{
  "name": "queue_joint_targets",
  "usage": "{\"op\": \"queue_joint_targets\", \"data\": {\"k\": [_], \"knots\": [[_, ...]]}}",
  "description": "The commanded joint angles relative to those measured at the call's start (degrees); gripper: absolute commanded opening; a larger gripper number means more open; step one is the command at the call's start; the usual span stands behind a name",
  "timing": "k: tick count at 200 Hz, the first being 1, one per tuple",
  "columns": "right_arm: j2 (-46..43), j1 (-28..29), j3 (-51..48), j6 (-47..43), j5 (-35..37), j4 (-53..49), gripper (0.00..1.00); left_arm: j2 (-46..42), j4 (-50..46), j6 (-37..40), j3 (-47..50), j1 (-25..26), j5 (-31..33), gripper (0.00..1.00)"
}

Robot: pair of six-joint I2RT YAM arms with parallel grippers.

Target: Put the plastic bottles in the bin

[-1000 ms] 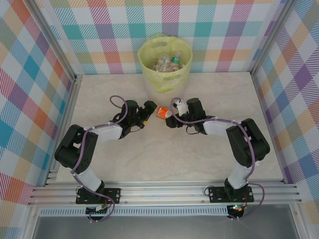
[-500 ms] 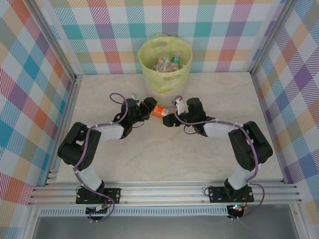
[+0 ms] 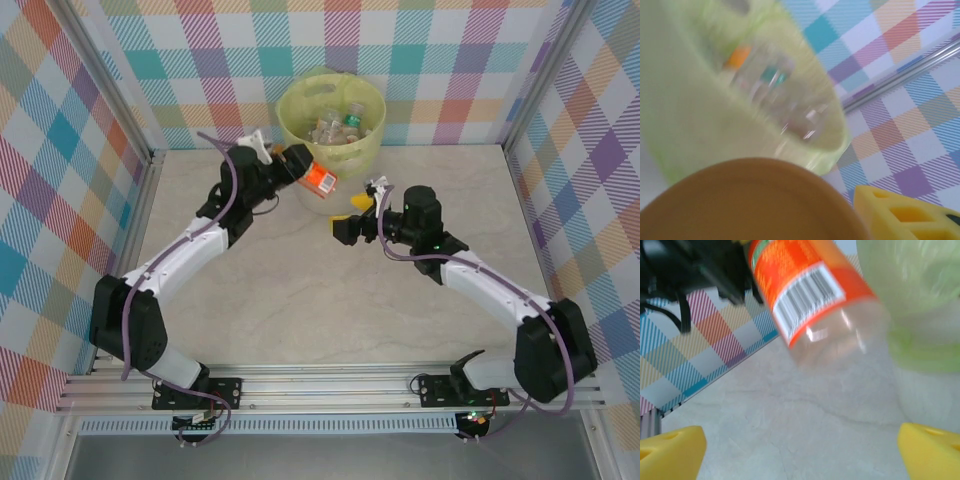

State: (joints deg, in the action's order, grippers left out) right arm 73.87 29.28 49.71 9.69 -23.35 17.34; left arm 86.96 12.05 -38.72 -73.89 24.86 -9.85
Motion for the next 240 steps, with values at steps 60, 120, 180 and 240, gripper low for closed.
{"op": "queue_joint_targets", "data": {"k": [60,120,180,240], "knots": [[-13.5,-0.3,-5.3,-3.6,12.3,-5.9,1.00,9.7,-14.3,28.3,-32.5,-1.4,14.9,0.50],[-18.1,-0.3,-7.3,-3.9,17.1,-9.2,0.99,26.1,-29.7,40.5,-58.9,-1.8,20.1,0.51],[-23.7,-0.3,-11.4,-4.5,21.9,-10.7,0.99,41.1,-42.2,41.9,-83.4,-3.1,16.7,0.52],[-23.6,-0.3,-11.7,-5.0,22.6,-10.9,1.00,41.8,-36.1,44.5,-77.1,-4.2,15.4,0.54]]}}
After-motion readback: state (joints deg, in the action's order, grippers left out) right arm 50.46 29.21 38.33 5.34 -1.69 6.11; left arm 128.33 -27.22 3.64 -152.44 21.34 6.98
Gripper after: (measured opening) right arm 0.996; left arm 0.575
